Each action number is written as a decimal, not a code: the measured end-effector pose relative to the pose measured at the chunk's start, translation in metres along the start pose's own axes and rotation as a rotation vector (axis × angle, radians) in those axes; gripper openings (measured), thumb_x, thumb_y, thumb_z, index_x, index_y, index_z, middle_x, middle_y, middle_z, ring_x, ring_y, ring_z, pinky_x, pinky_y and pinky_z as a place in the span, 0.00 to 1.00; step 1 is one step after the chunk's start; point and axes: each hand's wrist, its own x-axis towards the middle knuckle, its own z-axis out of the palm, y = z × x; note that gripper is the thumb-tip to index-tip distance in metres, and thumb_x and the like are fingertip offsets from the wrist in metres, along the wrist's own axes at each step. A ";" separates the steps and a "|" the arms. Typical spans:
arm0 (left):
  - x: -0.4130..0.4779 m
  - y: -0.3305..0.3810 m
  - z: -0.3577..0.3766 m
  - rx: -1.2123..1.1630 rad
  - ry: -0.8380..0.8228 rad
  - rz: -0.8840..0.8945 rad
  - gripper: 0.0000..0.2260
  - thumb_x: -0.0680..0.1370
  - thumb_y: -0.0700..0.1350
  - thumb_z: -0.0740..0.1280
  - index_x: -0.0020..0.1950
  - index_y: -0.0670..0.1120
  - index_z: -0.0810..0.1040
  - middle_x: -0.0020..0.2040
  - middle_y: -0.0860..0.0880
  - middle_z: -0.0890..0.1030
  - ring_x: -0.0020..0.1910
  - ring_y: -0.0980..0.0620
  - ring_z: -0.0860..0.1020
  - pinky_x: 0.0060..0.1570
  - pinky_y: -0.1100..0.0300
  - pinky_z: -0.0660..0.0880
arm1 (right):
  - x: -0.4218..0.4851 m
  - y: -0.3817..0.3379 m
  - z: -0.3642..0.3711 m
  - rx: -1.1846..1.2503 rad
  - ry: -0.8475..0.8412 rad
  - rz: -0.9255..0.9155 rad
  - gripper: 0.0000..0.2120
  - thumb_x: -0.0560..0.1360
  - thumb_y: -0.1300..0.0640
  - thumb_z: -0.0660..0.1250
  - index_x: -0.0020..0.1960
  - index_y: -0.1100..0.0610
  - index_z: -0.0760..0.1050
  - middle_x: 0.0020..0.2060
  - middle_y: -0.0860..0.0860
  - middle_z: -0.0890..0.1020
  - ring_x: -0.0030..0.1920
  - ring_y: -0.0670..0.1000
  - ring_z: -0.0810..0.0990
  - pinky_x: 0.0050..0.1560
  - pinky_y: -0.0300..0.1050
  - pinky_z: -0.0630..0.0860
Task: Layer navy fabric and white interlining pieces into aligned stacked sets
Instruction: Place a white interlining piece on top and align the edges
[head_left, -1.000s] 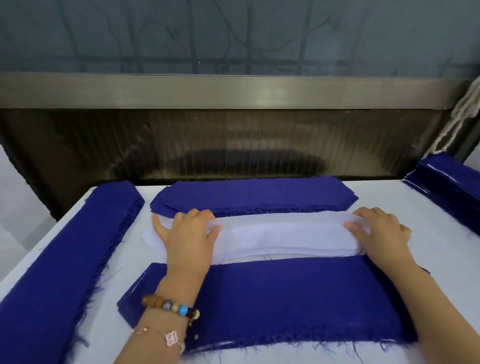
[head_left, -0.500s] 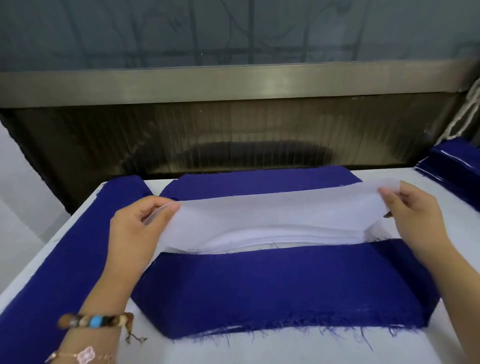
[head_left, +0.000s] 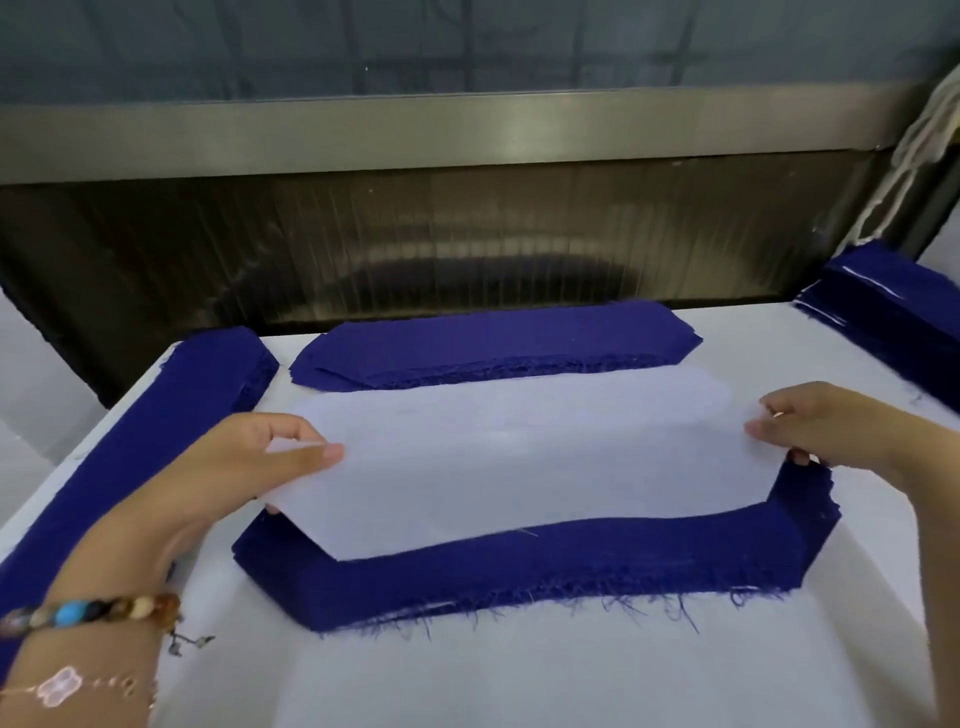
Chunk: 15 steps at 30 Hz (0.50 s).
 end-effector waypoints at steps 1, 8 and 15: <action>-0.001 0.000 0.000 0.061 -0.033 -0.015 0.14 0.66 0.60 0.72 0.42 0.52 0.85 0.44 0.54 0.85 0.43 0.56 0.83 0.46 0.61 0.74 | -0.001 0.001 0.000 -0.025 -0.026 0.011 0.08 0.77 0.54 0.66 0.41 0.56 0.75 0.27 0.51 0.77 0.31 0.50 0.74 0.32 0.42 0.68; 0.000 -0.003 0.001 0.131 0.011 0.021 0.10 0.64 0.60 0.71 0.39 0.56 0.84 0.42 0.55 0.85 0.45 0.56 0.82 0.47 0.64 0.71 | 0.007 -0.004 0.006 -0.149 0.021 -0.075 0.16 0.71 0.37 0.67 0.49 0.48 0.75 0.49 0.47 0.75 0.50 0.51 0.73 0.50 0.46 0.68; -0.004 -0.004 -0.008 0.054 -0.096 0.042 0.17 0.64 0.60 0.73 0.44 0.50 0.84 0.43 0.44 0.85 0.46 0.50 0.83 0.60 0.57 0.70 | 0.000 0.007 -0.005 -0.168 -0.060 -0.081 0.13 0.69 0.38 0.69 0.44 0.47 0.77 0.45 0.46 0.78 0.44 0.47 0.75 0.42 0.41 0.69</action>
